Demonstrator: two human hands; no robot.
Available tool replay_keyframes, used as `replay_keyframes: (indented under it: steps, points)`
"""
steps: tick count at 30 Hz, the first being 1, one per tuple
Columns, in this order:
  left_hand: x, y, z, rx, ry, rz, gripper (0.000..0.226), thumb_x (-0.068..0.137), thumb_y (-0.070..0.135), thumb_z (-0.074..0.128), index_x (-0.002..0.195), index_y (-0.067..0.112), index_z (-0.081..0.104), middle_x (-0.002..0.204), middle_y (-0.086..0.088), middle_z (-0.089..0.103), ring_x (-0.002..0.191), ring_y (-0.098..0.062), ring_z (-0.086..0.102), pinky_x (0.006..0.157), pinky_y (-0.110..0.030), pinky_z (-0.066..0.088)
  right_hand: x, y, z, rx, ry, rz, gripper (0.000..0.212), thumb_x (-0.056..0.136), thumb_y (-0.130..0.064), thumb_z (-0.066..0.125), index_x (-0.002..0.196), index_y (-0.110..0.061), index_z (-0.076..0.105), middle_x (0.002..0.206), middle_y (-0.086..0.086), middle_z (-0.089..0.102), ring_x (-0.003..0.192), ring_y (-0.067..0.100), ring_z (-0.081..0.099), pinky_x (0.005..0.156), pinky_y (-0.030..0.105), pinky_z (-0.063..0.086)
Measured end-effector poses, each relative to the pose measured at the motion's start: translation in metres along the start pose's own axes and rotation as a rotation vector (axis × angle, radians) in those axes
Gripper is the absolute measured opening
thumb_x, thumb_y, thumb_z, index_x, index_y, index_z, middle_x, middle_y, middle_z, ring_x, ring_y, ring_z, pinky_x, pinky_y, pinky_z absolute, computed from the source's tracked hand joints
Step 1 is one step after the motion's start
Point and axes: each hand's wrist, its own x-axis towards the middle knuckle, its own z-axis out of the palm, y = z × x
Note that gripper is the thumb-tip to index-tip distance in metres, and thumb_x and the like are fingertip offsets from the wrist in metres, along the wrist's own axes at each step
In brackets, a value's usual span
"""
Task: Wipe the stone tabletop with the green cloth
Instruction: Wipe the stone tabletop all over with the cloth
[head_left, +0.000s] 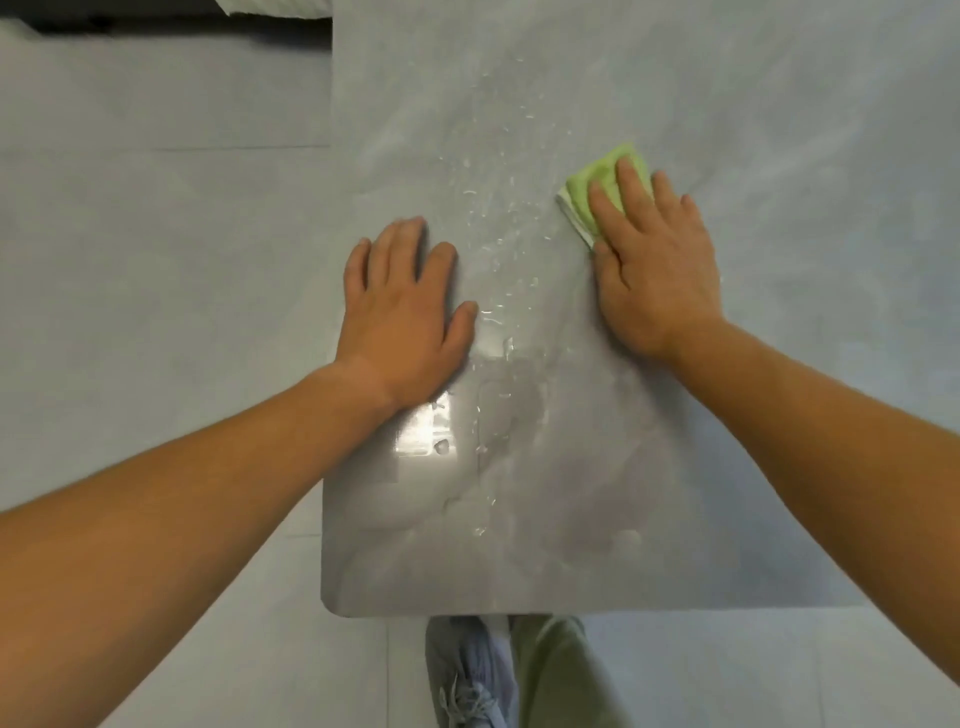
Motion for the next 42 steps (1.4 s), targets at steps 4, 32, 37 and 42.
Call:
replay_keyframes:
  steps: [4, 32, 37, 42]
  points:
    - [0.037, -0.003, -0.003, -0.012, -0.020, -0.091, 0.071, 0.098, 0.050, 0.035, 0.155, 0.011, 0.018, 0.165, -0.020, 0.002, 0.153, -0.033, -0.005, 0.123, -0.050, -0.004, -0.049, 0.004, 0.002, 0.008, -0.088, -0.335, 0.053, 0.100, -0.027, 0.036, 0.153, -0.025, 0.034, 0.164, 0.003, 0.021, 0.150, 0.033, 0.018, 0.120, 0.053, 0.016]
    - [0.173, -0.019, -0.024, -0.014, -0.101, -0.257, 0.081, 0.094, 0.065, 0.014, 0.159, 0.018, 0.000, 0.166, -0.014, -0.013, 0.152, -0.028, -0.019, 0.122, -0.045, -0.011, 0.148, 0.090, -0.033, -0.020, -0.108, -0.406, 0.055, 0.096, -0.024, 0.037, 0.151, -0.021, 0.039, 0.161, 0.007, 0.027, 0.146, 0.040, 0.027, 0.118, 0.054, 0.021]
    - [0.173, -0.019, -0.021, -0.027, -0.084, -0.250, 0.081, 0.094, 0.064, 0.015, 0.159, 0.018, 0.000, 0.166, -0.015, -0.014, 0.151, -0.027, -0.021, 0.121, -0.045, -0.014, 0.221, 0.077, -0.039, 0.002, 0.015, 0.048, 0.055, 0.097, -0.021, 0.036, 0.151, -0.022, 0.034, 0.164, 0.009, 0.020, 0.144, 0.043, 0.026, 0.114, 0.054, 0.026]
    - [0.172, -0.019, -0.021, -0.060, -0.061, -0.241, 0.081, 0.095, 0.064, 0.017, 0.159, 0.017, 0.002, 0.166, -0.015, -0.014, 0.151, -0.027, -0.022, 0.121, -0.044, -0.015, 0.189, 0.056, -0.029, -0.006, -0.129, -0.427, 0.054, 0.099, -0.025, 0.035, 0.153, -0.027, 0.034, 0.163, 0.001, 0.023, 0.149, 0.035, 0.021, 0.121, 0.052, 0.017]
